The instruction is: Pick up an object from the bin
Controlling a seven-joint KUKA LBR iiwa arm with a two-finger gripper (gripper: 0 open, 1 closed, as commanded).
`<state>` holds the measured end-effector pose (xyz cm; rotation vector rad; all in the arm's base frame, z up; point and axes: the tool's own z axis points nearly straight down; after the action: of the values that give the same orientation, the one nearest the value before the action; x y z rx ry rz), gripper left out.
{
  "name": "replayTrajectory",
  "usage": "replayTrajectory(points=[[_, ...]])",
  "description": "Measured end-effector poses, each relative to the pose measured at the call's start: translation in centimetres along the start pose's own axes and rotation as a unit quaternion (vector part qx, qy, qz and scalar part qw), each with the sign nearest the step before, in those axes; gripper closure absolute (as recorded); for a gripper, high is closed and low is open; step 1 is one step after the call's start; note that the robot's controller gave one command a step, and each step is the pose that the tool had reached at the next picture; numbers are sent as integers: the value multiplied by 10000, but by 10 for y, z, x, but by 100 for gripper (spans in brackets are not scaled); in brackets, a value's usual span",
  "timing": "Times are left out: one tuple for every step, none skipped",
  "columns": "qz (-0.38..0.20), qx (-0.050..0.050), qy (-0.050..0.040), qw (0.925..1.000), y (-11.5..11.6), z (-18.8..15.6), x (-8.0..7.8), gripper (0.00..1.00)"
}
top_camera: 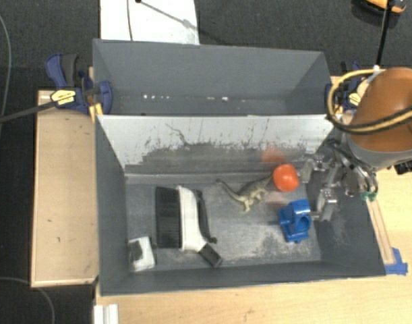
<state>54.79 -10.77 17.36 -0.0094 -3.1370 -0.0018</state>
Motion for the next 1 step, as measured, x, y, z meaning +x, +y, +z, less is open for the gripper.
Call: replayTrajectory(points=[[-12,8,-39,10000,0,-5,-1,0]])
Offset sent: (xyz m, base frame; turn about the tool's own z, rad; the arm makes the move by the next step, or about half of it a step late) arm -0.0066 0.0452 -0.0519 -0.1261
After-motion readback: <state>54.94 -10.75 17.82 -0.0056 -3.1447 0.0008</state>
